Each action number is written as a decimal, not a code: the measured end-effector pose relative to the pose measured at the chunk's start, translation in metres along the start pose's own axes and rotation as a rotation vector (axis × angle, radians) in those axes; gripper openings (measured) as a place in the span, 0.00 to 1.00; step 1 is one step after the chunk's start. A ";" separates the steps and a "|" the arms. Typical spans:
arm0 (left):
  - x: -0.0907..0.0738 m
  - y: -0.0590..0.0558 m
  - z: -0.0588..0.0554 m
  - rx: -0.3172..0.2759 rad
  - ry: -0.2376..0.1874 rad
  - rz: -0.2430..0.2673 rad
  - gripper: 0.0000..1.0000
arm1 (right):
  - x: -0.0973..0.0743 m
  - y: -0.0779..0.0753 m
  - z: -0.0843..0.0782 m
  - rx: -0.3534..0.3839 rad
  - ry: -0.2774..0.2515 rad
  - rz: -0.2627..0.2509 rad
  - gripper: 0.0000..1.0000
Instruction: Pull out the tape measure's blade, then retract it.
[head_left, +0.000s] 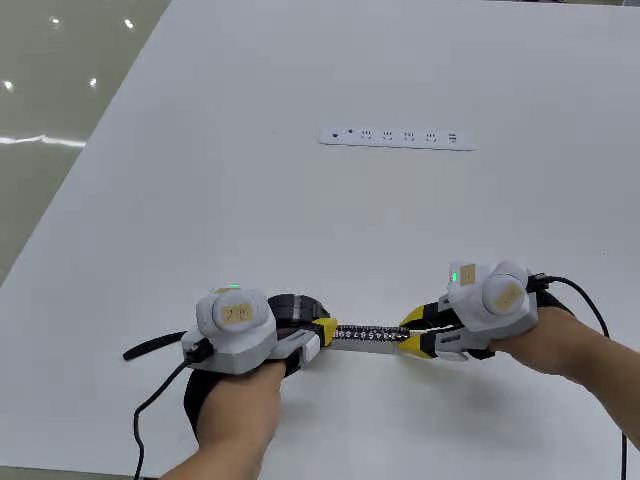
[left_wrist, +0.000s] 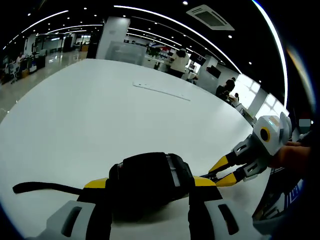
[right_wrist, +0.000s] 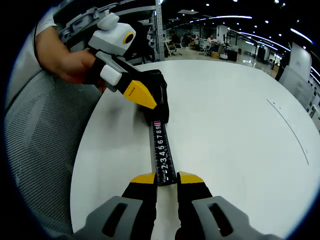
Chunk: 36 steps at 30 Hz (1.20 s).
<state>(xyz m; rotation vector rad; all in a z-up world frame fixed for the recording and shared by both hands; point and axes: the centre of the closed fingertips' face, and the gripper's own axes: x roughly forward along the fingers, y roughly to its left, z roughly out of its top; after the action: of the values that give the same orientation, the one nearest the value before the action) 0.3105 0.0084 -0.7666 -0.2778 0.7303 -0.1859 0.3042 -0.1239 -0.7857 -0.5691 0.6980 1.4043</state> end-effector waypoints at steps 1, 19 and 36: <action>0.000 0.000 0.000 -0.001 0.000 0.000 0.58 | 0.001 0.000 0.001 0.000 0.000 0.001 0.11; 0.000 0.000 0.000 -0.003 -0.001 -0.004 0.58 | 0.018 0.003 0.018 -0.012 -0.014 0.016 0.11; 0.000 0.000 0.000 -0.007 -0.001 -0.006 0.58 | 0.033 0.006 0.032 -0.012 -0.030 0.033 0.11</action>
<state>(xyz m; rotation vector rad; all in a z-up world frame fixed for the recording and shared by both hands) 0.3104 0.0088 -0.7666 -0.2869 0.7296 -0.1885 0.3022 -0.0776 -0.7880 -0.5472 0.6775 1.4455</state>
